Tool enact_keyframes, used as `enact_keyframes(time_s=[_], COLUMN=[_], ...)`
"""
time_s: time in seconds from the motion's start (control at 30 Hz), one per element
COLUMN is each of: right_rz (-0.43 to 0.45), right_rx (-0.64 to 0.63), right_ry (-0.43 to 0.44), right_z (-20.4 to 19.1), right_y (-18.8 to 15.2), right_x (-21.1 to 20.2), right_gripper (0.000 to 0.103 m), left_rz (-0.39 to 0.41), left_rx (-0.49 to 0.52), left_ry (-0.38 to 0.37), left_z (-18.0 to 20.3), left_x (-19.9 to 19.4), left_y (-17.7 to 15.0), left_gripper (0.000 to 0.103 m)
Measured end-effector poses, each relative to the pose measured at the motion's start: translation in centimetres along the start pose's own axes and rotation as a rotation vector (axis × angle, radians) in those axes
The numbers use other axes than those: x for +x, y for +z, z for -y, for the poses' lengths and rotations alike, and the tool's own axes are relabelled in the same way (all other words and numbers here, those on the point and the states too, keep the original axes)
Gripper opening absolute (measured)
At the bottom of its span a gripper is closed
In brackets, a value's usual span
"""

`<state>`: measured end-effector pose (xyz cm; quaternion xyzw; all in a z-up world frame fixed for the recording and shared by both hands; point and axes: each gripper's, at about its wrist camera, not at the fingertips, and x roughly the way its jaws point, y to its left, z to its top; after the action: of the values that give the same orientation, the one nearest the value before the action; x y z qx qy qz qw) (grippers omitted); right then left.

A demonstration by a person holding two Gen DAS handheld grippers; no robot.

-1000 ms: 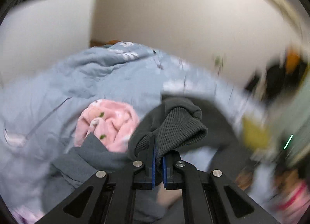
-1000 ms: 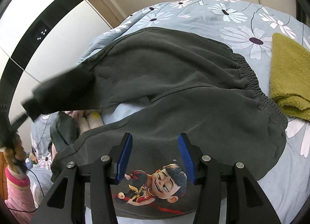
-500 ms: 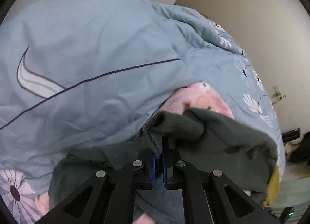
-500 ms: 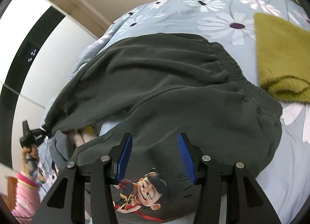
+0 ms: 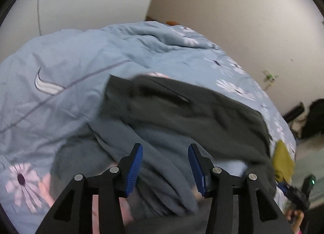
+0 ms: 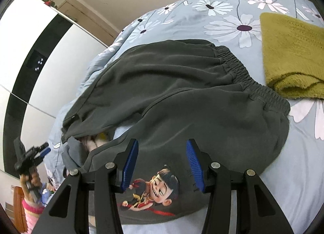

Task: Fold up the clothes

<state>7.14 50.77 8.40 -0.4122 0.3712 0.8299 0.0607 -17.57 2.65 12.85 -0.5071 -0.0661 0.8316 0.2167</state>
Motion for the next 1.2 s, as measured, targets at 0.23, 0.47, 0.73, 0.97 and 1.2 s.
enact_keyframes(time_s=[0.23, 0.47, 0.73, 0.97, 1.2], right_rz=[0.004, -0.027, -0.079, -0.049, 0.006], right_rx=[0.043, 0.150, 0.314, 0.465, 0.498], right_ry=[0.021, 0.016, 0.089, 0.178, 0.184], right_z=[2.6, 7.5, 12.2, 15.1, 15.5], right_y=[-1.0, -2.5, -3.8, -3.6, -3.1], right_x=[-2.2, -3.0, -1.0, 0.9, 0.8], right_gripper=[0.051, 0.055, 0.065, 0.065, 0.012], left_rz=[-0.094, -0.189, -0.238, -0.118, -0.092], left_rx=[-0.152, -0.304, -0.548, -0.616, -0.614], left_ry=[0.016, 0.031, 0.047, 0.013, 0.044], left_z=[-0.8, -1.7, -5.3, -6.3, -6.2], left_x=[-0.3, -0.6, 1.0, 1.2, -0.1], left_y=[-8.6, -17.2, -22.5, -22.3, -22.6], left_gripper=[0.052, 0.052, 0.052, 0.049, 0.008])
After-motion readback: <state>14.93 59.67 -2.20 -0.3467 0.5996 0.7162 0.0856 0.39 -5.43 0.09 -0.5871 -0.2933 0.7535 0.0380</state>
